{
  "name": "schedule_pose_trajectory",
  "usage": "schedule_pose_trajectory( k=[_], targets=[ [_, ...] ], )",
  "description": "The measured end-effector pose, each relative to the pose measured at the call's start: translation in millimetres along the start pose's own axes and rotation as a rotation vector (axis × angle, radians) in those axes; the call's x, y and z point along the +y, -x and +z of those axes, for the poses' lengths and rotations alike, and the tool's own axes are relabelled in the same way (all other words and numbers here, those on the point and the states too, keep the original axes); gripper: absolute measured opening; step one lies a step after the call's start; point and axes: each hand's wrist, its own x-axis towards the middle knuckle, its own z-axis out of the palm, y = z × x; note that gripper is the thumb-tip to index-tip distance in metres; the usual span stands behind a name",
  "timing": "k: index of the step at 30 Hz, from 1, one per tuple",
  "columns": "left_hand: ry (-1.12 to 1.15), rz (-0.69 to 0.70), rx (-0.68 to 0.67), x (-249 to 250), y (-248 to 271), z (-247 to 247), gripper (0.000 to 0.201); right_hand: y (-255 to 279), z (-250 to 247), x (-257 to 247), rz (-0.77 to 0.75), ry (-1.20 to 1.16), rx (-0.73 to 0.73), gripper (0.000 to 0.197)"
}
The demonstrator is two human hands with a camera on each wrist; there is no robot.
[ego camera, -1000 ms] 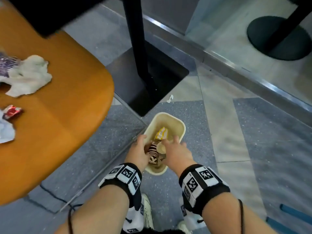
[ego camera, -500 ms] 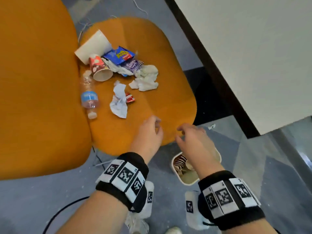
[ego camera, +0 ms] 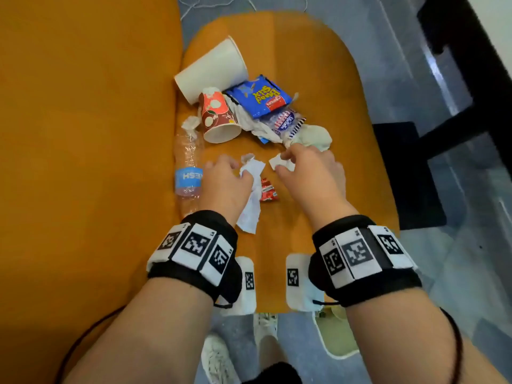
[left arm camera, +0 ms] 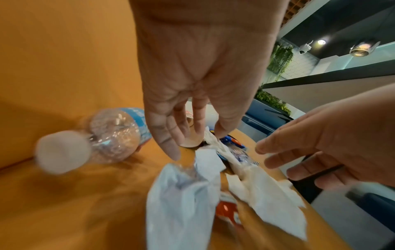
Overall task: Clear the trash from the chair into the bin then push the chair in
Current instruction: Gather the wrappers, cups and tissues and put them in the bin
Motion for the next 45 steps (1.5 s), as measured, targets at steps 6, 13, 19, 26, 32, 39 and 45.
schedule_pose_trajectory(
  k=[6,13,19,26,32,39,45],
  targets=[
    [0.006,-0.067,0.164,21.9,-62.8,-13.1,0.042,-78.2,8.1,-18.0,-0.071,-0.036,0.059,0.057],
    [-0.657,0.085,0.155,42.5,-124.0,-23.6,0.114,-134.9,34.9,-38.7,-0.152,0.12,-0.19,0.099],
    [-0.815,0.016,-0.118,58.1,-168.6,-38.8,0.139,-140.5,41.1,-24.5,-0.126,0.093,-0.119,0.071],
    [-0.929,0.037,-0.208,64.3,-181.9,-55.5,0.131,-147.8,12.7,-6.2,-0.141,-0.064,-0.044,0.04],
    [-0.889,0.032,-0.263,57.9,-175.4,-57.5,0.111,-169.7,-36.7,-20.4,-0.256,-0.426,-0.169,0.026],
    [-0.869,0.03,-0.321,50.9,-165.6,-65.0,0.081,-198.8,-5.9,-63.9,-0.221,-0.66,-0.414,0.032],
    [-0.665,0.053,-0.239,49.4,-149.5,-67.4,0.053,-186.0,4.3,-67.0,-0.266,-0.697,-0.183,0.027]
  ],
)
